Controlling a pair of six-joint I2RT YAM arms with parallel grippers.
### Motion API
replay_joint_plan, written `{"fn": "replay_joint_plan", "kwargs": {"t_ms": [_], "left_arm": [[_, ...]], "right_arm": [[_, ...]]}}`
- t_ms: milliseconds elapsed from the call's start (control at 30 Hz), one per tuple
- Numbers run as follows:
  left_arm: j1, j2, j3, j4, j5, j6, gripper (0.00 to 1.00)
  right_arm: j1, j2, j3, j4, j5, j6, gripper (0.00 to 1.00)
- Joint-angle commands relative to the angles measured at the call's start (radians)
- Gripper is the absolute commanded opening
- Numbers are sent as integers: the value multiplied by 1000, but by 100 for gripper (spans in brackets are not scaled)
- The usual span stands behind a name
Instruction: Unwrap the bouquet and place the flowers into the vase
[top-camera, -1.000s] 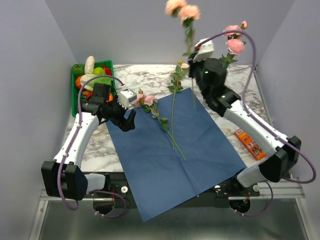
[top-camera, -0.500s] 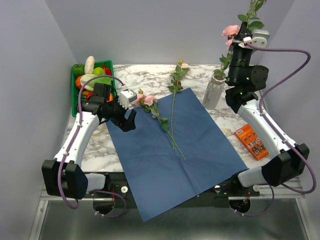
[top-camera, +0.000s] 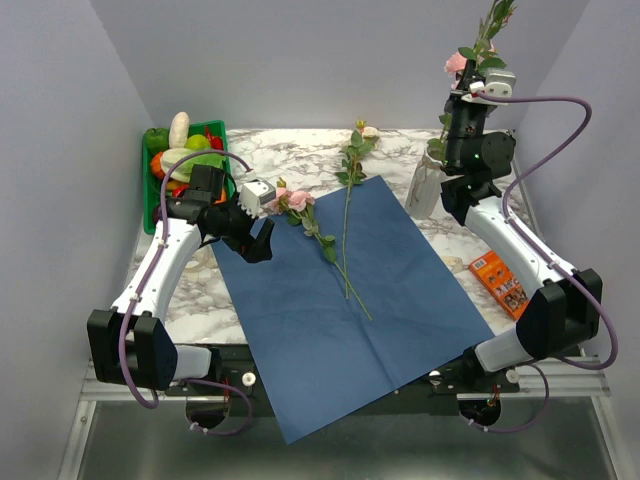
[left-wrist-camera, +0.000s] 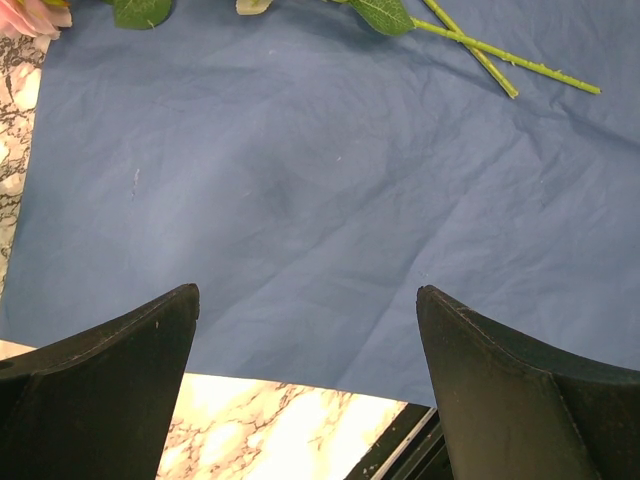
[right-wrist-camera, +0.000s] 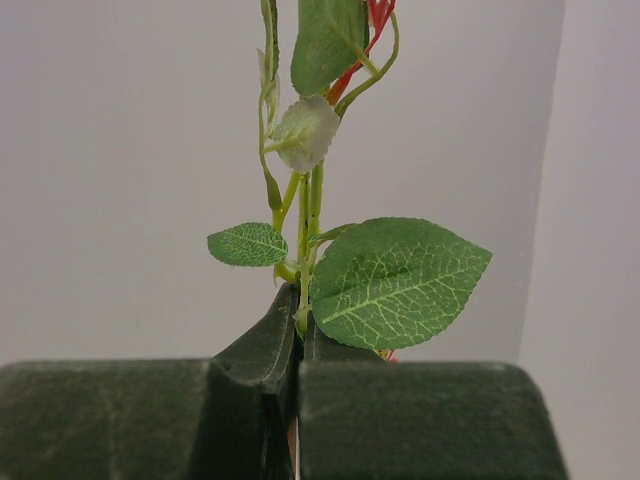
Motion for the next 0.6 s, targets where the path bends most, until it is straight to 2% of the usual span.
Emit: {"fn": "replay_joint_plan", "kwargs": {"t_ms": [0,200,567], "left_arm": [[7,2,29,-16,13,13,99],[8,4,46,-30,6,21,99],[11,10,40,-42,16,29,99]], "right_arm": [[-13,36,-17,83,-22,16,1],[-16,91,-8,125,-26,-23,1],[-16,88,-93,103,-29,8,1]]}}
